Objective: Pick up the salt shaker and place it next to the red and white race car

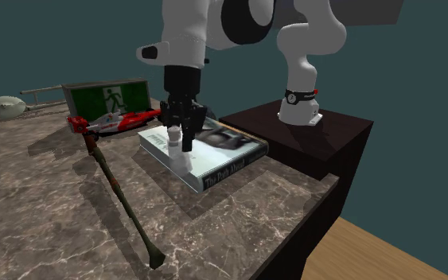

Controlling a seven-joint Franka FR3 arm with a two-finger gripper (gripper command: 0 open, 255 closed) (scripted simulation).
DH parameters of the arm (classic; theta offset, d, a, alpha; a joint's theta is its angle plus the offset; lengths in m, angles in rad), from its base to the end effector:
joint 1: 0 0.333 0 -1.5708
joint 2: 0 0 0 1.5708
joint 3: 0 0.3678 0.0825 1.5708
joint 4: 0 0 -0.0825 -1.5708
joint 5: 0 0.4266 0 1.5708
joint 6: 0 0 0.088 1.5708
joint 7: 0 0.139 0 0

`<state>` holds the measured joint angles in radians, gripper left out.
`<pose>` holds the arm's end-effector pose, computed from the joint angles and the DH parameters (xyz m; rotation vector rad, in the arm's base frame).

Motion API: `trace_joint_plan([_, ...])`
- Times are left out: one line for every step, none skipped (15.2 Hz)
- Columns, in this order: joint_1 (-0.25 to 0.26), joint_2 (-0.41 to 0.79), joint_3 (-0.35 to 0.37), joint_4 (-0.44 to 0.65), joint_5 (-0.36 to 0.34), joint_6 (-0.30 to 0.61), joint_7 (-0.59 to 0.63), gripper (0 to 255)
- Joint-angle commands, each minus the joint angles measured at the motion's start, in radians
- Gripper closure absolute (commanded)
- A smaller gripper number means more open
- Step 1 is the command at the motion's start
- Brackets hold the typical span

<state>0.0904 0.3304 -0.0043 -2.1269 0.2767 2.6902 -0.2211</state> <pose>0.6461 0.0507 0.2604 -2.9866 -0.1080 -0.3616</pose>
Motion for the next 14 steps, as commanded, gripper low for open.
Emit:
trace_joint_plan([0.003,-0.021,-0.005,0.001,-0.008,-0.022,0.009,255])
trace_joint_plan([0.004,-0.031,-0.007,0.002,-0.012,-0.033,0.013,255])
trace_joint_plan([0.006,-0.04,-0.009,0.004,-0.017,-0.044,0.018,255])
trace_joint_plan([0.007,-0.05,-0.011,0.006,-0.021,-0.055,0.022,255])
trace_joint_plan([0.008,-0.059,-0.013,0.008,-0.025,-0.066,0.026,255])
trace_joint_plan([0.009,-0.069,-0.015,0.01,-0.029,-0.078,0.03,255])
trace_joint_plan([0.01,-0.078,-0.016,0.012,-0.033,-0.089,0.034,255])
trace_joint_plan([0.01,-0.087,-0.018,0.015,-0.036,-0.101,0.038,255])
trace_joint_plan([0.011,-0.095,-0.02,0.018,-0.04,-0.112,0.042,255])
trace_joint_plan([0.011,-0.097,-0.02,0.018,-0.041,-0.114,0.043,255])
trace_joint_plan([-0.007,-0.098,-0.024,0.018,-0.031,-0.119,0.014,255])
trace_joint_plan([-0.024,-0.099,-0.029,0.018,-0.021,-0.124,-0.016,255])
trace_joint_plan([-0.041,-0.099,-0.034,0.02,-0.011,-0.129,-0.045,255])
trace_joint_plan([-0.059,-0.098,-0.039,0.022,-0.002,-0.136,-0.074,255])
